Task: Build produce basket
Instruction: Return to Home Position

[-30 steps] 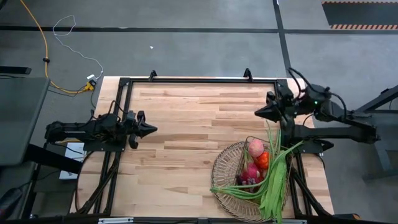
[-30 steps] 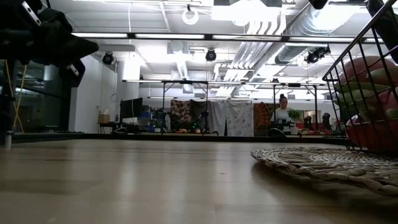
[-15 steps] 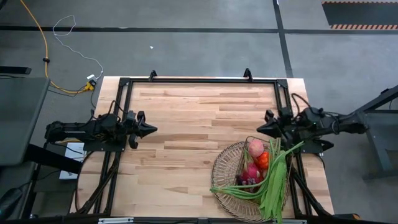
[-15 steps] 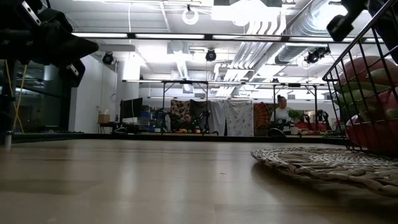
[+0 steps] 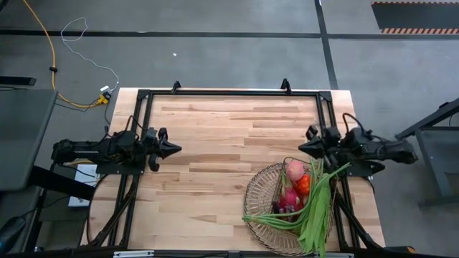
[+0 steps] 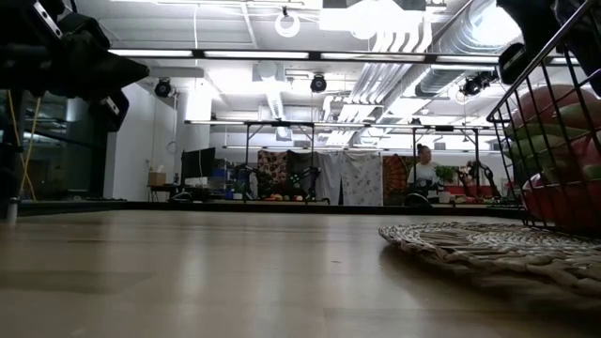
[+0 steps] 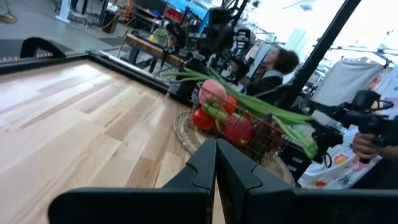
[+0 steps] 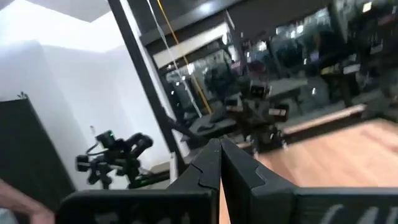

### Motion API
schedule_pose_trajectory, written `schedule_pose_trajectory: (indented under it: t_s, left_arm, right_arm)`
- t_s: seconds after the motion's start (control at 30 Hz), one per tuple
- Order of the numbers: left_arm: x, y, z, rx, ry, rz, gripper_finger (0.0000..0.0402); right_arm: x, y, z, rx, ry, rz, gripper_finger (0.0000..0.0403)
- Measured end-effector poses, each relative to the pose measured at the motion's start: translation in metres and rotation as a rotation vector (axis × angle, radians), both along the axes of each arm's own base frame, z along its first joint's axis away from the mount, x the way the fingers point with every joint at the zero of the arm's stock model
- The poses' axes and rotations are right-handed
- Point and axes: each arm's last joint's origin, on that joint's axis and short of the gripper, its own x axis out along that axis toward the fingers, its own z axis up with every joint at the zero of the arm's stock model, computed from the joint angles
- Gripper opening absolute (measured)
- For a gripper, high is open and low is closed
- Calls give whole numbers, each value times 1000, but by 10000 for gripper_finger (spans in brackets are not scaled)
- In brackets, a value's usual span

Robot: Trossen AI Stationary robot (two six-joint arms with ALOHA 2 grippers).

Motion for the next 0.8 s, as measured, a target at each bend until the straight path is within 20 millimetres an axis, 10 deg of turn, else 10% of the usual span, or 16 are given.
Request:
schedule_pose_trajectory:
  t_s: [0.8]
  left_arm:
    - [0, 0, -1, -2, 12, -2, 1]
  right_arm:
    - [14, -9, -56, -215, 218, -267, 0]
